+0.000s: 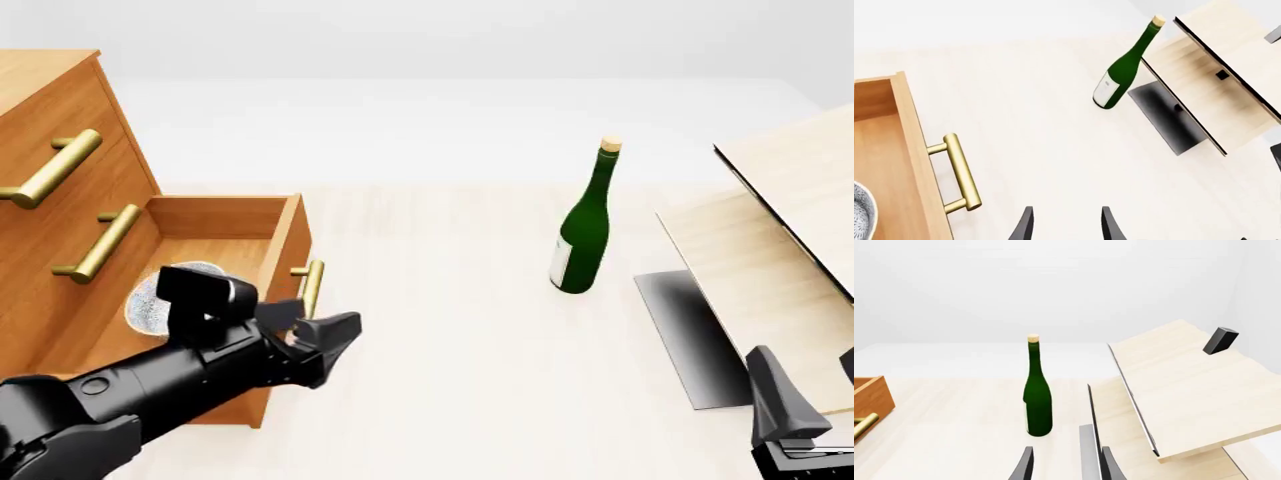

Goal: Put the bowl in the bottom drawer of the cabinet and close it.

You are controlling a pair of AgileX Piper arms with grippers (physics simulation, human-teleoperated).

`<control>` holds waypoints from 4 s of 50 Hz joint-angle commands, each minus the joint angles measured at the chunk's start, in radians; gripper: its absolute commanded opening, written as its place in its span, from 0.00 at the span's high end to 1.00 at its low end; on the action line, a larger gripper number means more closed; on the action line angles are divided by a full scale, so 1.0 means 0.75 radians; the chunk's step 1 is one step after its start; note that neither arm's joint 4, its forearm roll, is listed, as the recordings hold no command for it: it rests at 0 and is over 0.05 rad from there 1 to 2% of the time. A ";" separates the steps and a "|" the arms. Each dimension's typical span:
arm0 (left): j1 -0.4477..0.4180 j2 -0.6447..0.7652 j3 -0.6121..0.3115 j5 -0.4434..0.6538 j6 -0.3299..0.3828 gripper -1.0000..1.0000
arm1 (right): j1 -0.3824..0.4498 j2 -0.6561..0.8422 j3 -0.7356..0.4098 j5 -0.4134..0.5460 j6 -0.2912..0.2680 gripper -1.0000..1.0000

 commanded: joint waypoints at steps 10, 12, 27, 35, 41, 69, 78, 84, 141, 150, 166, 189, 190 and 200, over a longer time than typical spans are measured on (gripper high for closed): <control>0.012 0.151 0.037 -0.096 -0.101 0.00 | 0.000 0.000 0.000 0.000 0.000 0.00; 0.014 0.173 0.040 -0.109 -0.111 0.00 | 0.000 0.000 0.000 0.000 0.000 0.00; 0.008 0.293 0.059 -0.180 -0.181 0.00 | 0.000 0.000 0.000 0.000 0.000 0.00; 0.017 0.330 0.064 -0.199 -0.195 0.00 | 0.000 0.000 0.000 0.000 0.000 0.00; 0.021 0.377 0.069 -0.228 -0.212 0.00 | 0.000 0.000 0.000 0.000 0.000 0.00; 0.142 0.523 0.079 -0.272 -0.234 0.00 | 0.000 0.000 0.000 0.000 0.000 0.00; 0.170 0.518 0.083 -0.260 -0.224 0.00 | 0.000 0.000 0.000 0.000 0.000 0.00; 0.190 0.505 0.088 -0.248 -0.218 0.00 | 0.000 0.000 0.000 0.000 0.000 0.00; 0.411 0.495 0.144 -0.242 -0.164 0.00 | 0.000 0.000 0.000 0.000 0.000 0.00; 0.460 0.500 0.154 -0.243 -0.147 0.00 | 0.000 0.000 0.000 0.000 0.000 0.00; 0.553 0.471 0.168 -0.223 -0.102 0.00 | 0.000 0.000 0.000 0.000 0.000 0.00; 0.676 0.453 0.171 -0.202 -0.035 0.00 | 0.000 0.000 0.000 0.000 0.000 0.00; 0.676 0.454 0.171 -0.202 -0.035 0.00 | 0.000 0.000 0.000 0.000 0.000 0.00; 0.736 0.470 0.174 -0.204 -0.015 0.00 | 0.000 0.000 0.000 0.000 0.001 0.00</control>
